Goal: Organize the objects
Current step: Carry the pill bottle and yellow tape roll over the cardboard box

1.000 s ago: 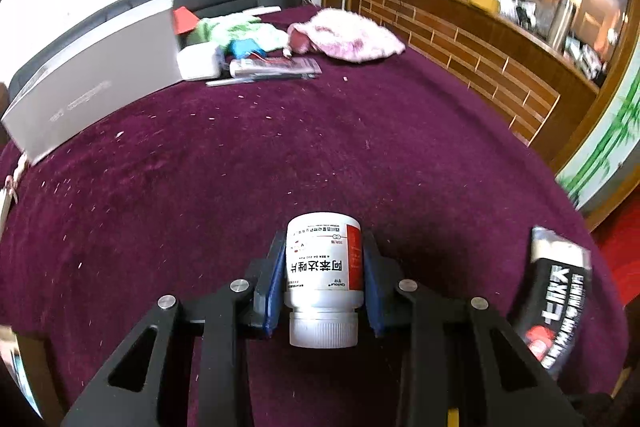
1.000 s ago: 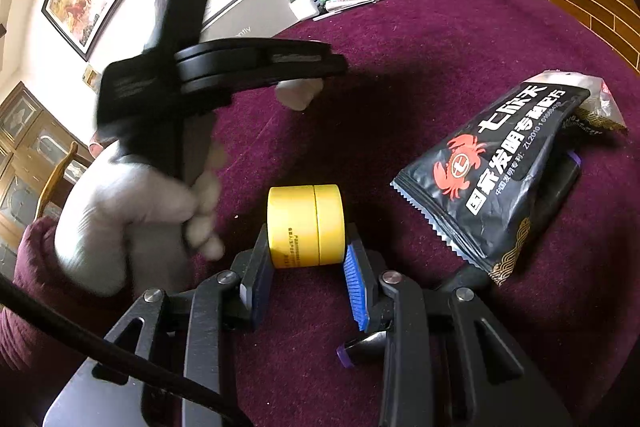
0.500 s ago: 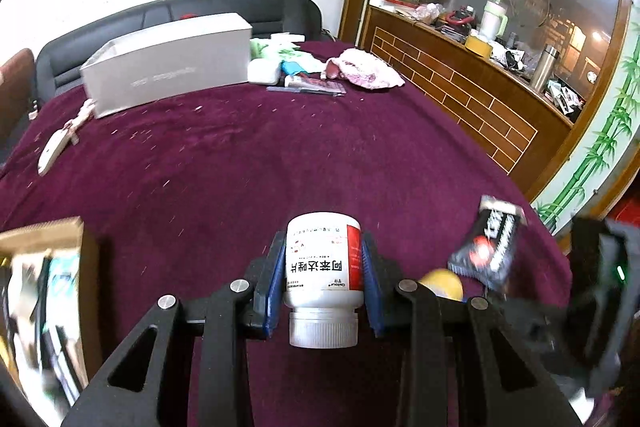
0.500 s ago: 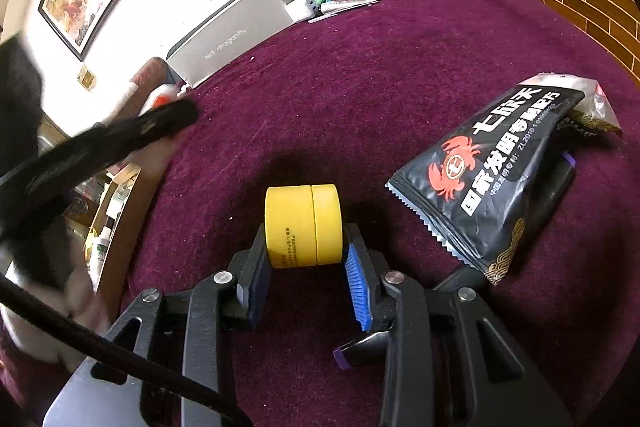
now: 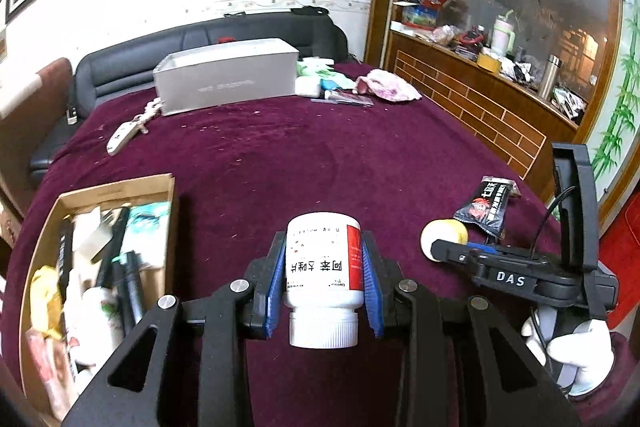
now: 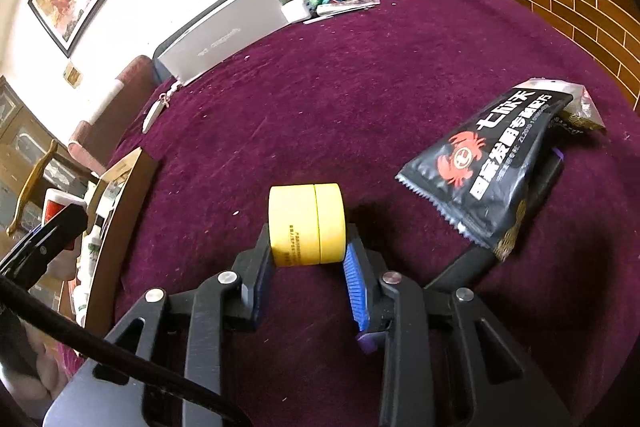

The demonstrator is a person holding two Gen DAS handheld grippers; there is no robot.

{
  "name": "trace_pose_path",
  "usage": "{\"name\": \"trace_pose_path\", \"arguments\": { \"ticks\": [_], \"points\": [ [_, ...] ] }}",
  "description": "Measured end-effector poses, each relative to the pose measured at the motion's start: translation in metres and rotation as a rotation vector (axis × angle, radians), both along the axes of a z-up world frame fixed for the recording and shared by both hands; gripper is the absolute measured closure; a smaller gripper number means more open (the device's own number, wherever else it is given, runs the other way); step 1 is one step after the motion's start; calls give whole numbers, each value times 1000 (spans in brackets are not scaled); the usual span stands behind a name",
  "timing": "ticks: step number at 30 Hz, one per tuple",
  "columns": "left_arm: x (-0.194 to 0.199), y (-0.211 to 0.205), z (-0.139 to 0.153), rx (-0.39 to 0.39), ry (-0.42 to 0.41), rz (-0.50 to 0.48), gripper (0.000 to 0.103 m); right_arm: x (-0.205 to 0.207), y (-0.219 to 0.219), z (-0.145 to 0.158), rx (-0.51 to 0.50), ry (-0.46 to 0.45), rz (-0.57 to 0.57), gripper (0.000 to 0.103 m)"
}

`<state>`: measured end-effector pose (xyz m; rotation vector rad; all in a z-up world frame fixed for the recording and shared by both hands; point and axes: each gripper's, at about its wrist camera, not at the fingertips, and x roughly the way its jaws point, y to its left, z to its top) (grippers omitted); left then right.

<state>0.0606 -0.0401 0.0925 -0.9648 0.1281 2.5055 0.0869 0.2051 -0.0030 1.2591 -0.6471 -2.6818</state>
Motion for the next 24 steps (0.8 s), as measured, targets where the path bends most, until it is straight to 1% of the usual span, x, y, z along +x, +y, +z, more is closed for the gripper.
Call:
{"name": "trace_pose_path", "arguments": {
  "ticks": [5,11,15,24],
  "points": [
    [13,-29,5,-4,25,52,74,11,-18,19,39,20,35,73],
    [27,-69,9,4,50,132,73,22,-51,45,69,59,98,73],
    [30,-98,7,5,52,188,73,23,-81,57,75,74,157,73],
    [29,-157,-4,-9,55,298,73,9,-160,69,99,70,306,73]
  ]
}}
